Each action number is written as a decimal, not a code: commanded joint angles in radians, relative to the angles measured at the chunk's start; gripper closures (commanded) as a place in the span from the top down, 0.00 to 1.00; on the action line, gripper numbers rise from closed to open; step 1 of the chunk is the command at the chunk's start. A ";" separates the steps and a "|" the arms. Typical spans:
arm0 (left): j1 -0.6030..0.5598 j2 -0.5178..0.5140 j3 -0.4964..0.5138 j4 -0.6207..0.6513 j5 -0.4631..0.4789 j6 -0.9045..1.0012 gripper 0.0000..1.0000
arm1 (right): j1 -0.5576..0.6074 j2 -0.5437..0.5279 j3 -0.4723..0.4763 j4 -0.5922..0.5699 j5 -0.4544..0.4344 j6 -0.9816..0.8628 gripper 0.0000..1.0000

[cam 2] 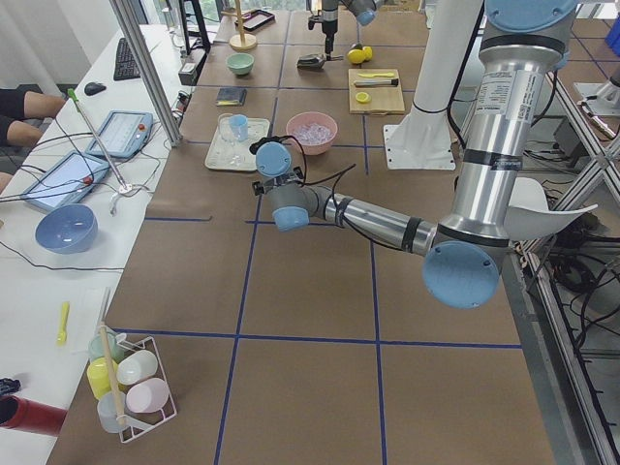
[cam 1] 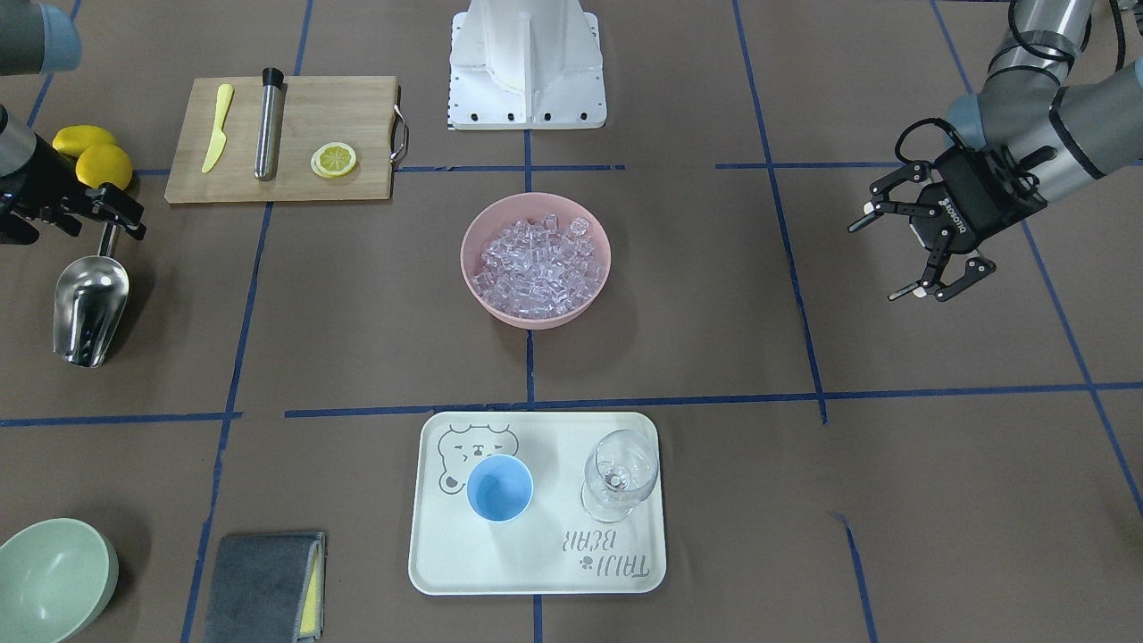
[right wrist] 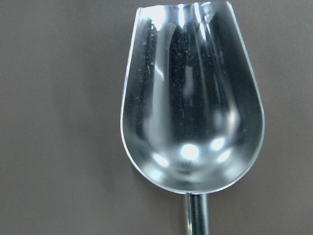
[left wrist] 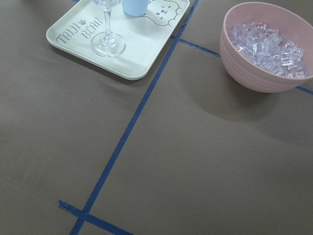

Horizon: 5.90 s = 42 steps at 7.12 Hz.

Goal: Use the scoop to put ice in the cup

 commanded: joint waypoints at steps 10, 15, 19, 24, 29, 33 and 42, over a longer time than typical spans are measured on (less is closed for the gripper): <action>0.009 -0.008 -0.015 -0.002 -0.003 -0.002 1.00 | -0.047 0.007 -0.032 0.010 -0.027 0.018 0.38; 0.009 -0.008 -0.018 -0.002 -0.003 -0.004 1.00 | 0.064 -0.005 0.075 0.000 -0.003 0.006 0.00; 0.013 -0.009 -0.021 -0.048 -0.003 -0.007 1.00 | 0.099 -0.002 0.232 -0.004 -0.101 -0.162 0.00; 0.016 -0.009 -0.032 -0.112 -0.012 -0.069 1.00 | 0.195 0.158 0.261 -0.224 -0.142 -0.809 0.00; 0.083 -0.043 -0.018 -0.117 -0.003 -0.063 0.98 | 0.125 0.317 0.309 -0.432 -0.201 -1.128 0.00; 0.274 -0.158 0.026 -0.117 0.173 -0.060 0.99 | -0.048 0.735 0.384 -1.371 -0.330 -1.286 0.00; 0.469 -0.239 0.123 -0.115 0.380 -0.007 0.99 | -0.144 0.802 0.383 -1.383 -0.400 -1.372 0.00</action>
